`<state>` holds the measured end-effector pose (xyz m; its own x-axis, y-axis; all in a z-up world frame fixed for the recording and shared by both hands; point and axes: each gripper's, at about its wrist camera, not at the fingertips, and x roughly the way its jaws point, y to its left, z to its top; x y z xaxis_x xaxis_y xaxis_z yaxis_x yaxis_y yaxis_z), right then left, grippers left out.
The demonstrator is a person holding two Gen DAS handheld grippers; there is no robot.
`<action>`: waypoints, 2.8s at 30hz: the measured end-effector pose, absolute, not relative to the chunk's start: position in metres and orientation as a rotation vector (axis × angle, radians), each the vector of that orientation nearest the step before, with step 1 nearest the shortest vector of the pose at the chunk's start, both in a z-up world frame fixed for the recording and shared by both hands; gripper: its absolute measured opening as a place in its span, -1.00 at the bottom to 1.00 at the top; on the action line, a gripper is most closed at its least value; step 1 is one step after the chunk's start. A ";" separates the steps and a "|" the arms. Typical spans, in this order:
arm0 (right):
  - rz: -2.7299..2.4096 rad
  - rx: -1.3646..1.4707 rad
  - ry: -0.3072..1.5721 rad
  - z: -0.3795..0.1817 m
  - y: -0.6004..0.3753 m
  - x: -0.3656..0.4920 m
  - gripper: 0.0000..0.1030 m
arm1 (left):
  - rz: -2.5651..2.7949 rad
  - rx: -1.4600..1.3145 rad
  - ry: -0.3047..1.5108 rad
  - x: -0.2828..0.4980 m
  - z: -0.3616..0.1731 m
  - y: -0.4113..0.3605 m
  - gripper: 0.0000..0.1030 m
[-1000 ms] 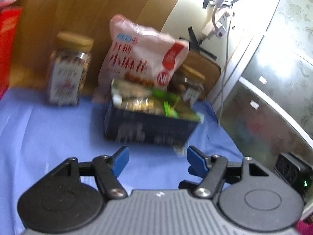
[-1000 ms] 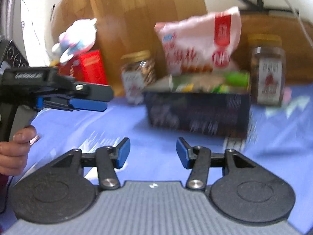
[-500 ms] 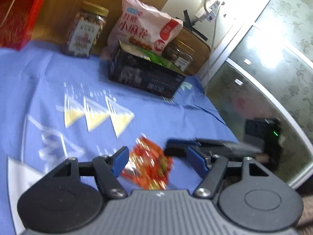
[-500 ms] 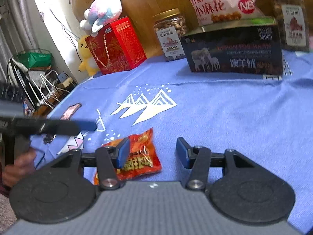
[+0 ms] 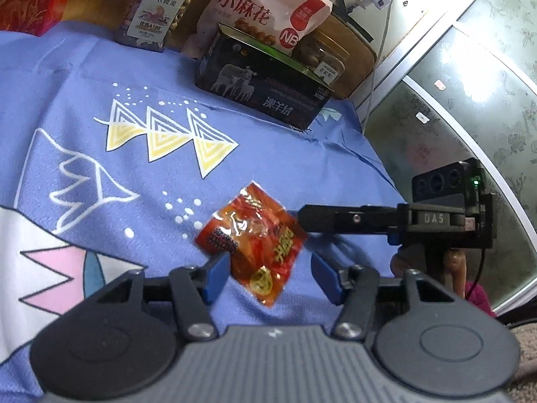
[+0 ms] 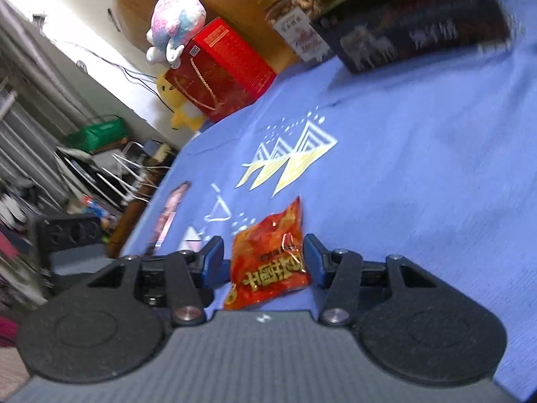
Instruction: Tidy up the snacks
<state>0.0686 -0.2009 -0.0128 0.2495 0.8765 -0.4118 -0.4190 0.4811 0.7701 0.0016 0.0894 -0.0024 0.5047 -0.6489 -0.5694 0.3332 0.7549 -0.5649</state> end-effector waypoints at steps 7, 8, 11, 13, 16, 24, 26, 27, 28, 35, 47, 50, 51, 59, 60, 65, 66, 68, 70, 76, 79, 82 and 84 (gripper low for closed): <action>1.090 0.807 1.006 -0.017 -0.208 0.073 0.04 | -0.619 -0.427 0.835 0.001 -0.004 0.092 0.05; 1.095 0.788 1.012 -0.015 -0.205 0.072 0.04 | -0.622 -0.428 0.834 0.001 -0.004 0.092 0.05; 1.069 0.719 1.037 -0.015 -0.193 0.069 -0.06 | -0.624 -0.425 0.829 0.000 -0.004 0.091 0.05; 1.035 0.699 1.040 -0.015 -0.189 0.068 -0.56 | -0.625 -0.423 0.823 -0.001 -0.004 0.091 0.05; 1.016 0.723 1.018 -0.015 -0.194 0.070 -0.59 | -0.631 -0.439 0.824 0.000 -0.004 0.093 0.10; 0.989 0.823 0.971 -0.020 -0.210 0.076 -0.65 | -0.693 -0.544 0.793 0.008 -0.001 0.098 0.42; 1.016 0.870 0.978 -0.023 -0.208 0.077 -0.65 | -0.697 -0.578 0.783 0.012 0.000 0.099 0.60; 1.033 0.899 0.980 -0.024 -0.207 0.078 -0.66 | -0.703 -0.593 0.782 0.014 -0.001 0.099 0.60; 1.046 0.918 0.979 -0.025 -0.208 0.078 -0.66 | -0.710 -0.607 0.783 0.017 -0.001 0.099 0.60; 1.104 1.027 0.968 -0.024 -0.211 0.083 -0.66 | -0.712 -0.642 0.793 0.023 -0.003 0.100 0.54; 1.056 0.924 0.899 0.001 -0.219 0.099 -0.65 | -0.738 -0.553 0.770 0.047 0.021 0.086 -0.24; 1.026 0.866 0.822 0.023 -0.225 0.117 -0.65 | -0.742 -0.487 0.738 0.071 0.043 0.075 -0.24; 1.009 0.842 0.795 0.030 -0.227 0.124 -0.64 | -0.740 -0.457 0.725 0.081 0.051 0.069 -0.24; 0.817 0.720 0.675 0.059 -0.242 0.198 -0.63 | -0.675 -0.319 0.698 0.193 0.086 0.018 -0.23; 0.754 0.666 0.655 0.060 -0.241 0.218 -0.63 | -0.657 -0.308 0.705 0.208 0.085 0.011 -0.23; 0.565 0.479 0.613 0.049 -0.231 0.251 -0.43 | -0.562 -0.242 0.728 0.252 0.070 -0.013 -0.10; 0.513 0.403 0.593 0.049 -0.226 0.252 -0.35 | -0.541 -0.229 0.729 0.257 0.068 -0.016 -0.13; 0.448 0.266 0.557 0.049 -0.217 0.250 -0.36 | -0.477 -0.193 0.716 0.262 0.064 -0.019 -0.13; 0.390 0.217 0.511 0.049 -0.215 0.241 -0.20 | -0.448 -0.192 0.703 0.261 0.064 -0.015 -0.13; 0.343 0.177 0.390 0.051 -0.219 0.194 -0.14 | -0.441 -0.247 0.648 0.222 0.076 0.007 -0.12; 0.349 0.160 0.348 0.049 -0.219 0.159 -0.13 | -0.422 -0.225 0.625 0.190 0.082 0.014 -0.03; 0.363 0.152 0.351 0.040 -0.212 0.129 -0.07 | -0.406 -0.190 0.619 0.161 0.079 0.014 -0.03; 0.346 0.175 0.370 0.031 -0.209 0.114 -0.07 | -0.385 -0.181 0.625 0.145 0.072 0.015 -0.03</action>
<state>0.1145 -0.2092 0.0309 0.8748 0.3610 -0.3230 -0.2979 0.9267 0.2289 0.1449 0.0149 0.0717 0.7431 -0.4032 -0.5340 0.2953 0.9137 -0.2790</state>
